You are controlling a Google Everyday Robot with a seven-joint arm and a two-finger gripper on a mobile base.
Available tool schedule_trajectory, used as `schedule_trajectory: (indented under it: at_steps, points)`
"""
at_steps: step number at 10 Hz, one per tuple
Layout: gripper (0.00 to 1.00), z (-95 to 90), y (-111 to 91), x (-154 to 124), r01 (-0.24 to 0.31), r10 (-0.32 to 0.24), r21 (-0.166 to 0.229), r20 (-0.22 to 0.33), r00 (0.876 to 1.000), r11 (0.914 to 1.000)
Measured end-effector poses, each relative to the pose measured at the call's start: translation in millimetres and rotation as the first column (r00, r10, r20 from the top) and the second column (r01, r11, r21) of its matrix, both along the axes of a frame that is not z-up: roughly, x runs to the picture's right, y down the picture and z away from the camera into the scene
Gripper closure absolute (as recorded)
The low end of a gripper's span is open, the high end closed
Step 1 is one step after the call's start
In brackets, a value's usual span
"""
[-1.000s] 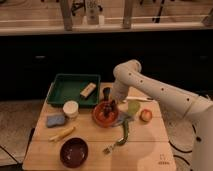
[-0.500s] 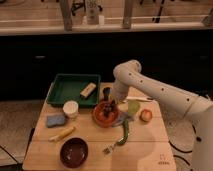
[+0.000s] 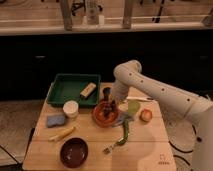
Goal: Place grapes in red bowl
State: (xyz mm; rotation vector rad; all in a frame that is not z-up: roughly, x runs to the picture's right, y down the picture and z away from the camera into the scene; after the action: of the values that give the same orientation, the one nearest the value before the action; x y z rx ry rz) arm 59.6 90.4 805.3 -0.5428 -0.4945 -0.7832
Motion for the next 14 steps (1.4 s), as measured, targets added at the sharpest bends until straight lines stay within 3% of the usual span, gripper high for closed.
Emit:
schedule_trajectory:
  at_steps: [14]
  points:
    - [0.88, -1.2, 3.5, 2.6, 0.001, -0.001, -0.007, 0.014, 1.0, 1.0]
